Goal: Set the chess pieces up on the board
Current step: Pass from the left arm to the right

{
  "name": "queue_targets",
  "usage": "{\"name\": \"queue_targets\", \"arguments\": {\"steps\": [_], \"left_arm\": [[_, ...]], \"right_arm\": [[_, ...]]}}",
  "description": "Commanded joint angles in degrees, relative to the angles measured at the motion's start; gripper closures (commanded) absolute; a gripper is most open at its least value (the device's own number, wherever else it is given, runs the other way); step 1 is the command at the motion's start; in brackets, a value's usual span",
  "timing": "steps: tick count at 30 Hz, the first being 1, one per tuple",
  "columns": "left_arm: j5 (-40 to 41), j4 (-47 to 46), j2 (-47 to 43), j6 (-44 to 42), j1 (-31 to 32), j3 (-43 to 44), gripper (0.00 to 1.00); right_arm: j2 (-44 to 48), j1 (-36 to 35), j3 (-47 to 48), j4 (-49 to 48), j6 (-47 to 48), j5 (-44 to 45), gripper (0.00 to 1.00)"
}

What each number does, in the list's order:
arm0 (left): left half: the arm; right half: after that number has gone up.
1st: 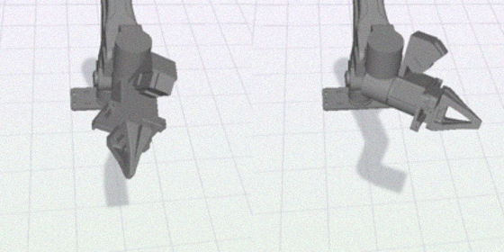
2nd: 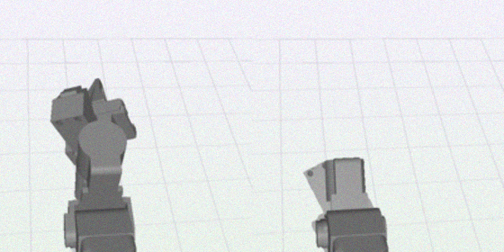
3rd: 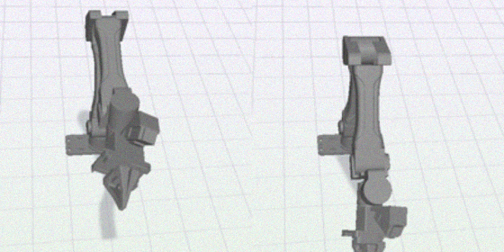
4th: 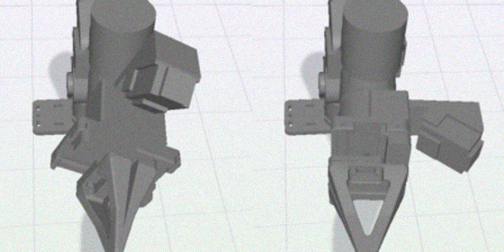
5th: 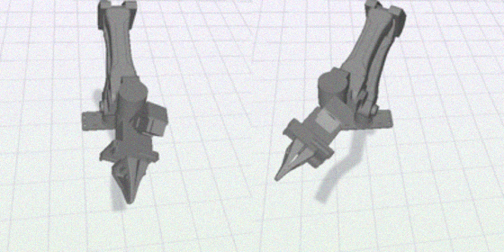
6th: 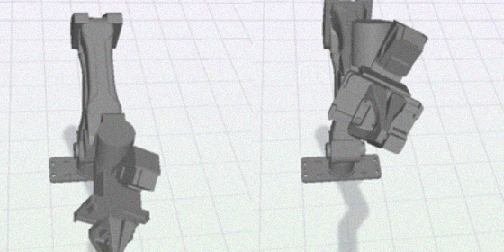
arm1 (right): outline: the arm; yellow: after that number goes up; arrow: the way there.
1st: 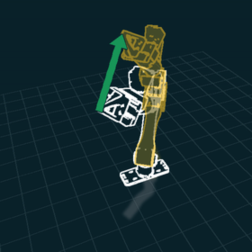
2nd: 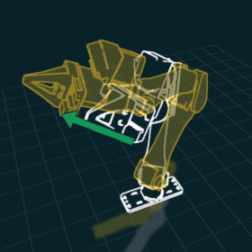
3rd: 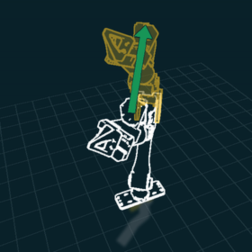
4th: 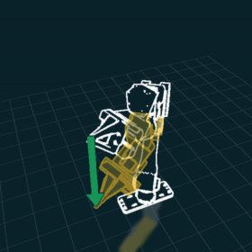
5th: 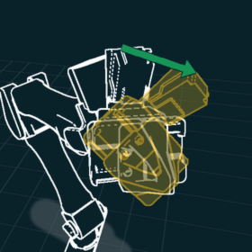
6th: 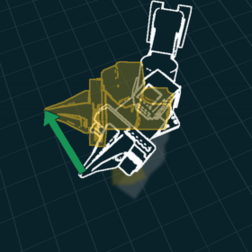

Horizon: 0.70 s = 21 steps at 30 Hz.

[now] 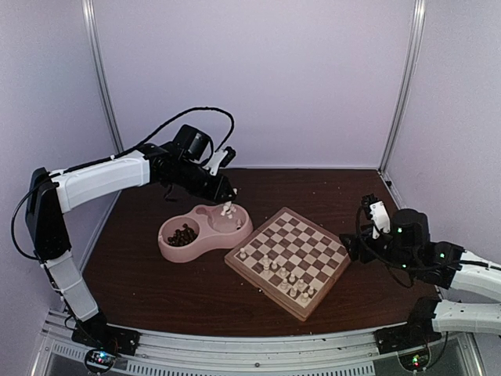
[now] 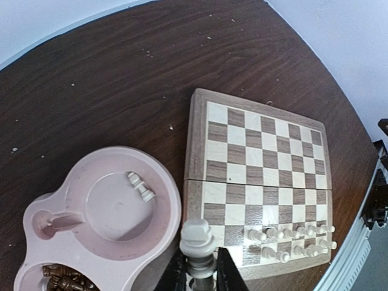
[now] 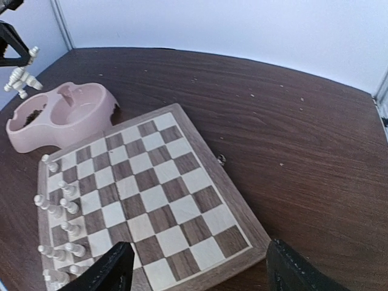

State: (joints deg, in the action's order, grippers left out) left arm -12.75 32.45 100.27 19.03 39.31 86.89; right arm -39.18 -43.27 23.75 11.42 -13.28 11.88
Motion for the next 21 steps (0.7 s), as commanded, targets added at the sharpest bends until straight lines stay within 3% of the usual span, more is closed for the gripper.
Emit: {"name": "queue_targets", "arguments": {"steps": [1, 10, 21], "left_arm": [[-8.7, -2.7, -1.5, 1.2, -0.3, 2.0, 0.85], [-23.6, 0.4, -0.8, 4.0, -0.3, 8.1, 0.84], [-31.8, 4.6, -2.6, 4.3, -0.2, 9.1, 0.83]], "right_arm": [[-4.5, 0.0, 6.2, -3.2, 0.1, -14.3, 0.25], [-25.5, -0.5, 18.6, -18.7, -10.9, -39.7, 0.29], [-39.0, -2.3, 24.0, -35.1, -17.6, -46.1, 0.21]]}}
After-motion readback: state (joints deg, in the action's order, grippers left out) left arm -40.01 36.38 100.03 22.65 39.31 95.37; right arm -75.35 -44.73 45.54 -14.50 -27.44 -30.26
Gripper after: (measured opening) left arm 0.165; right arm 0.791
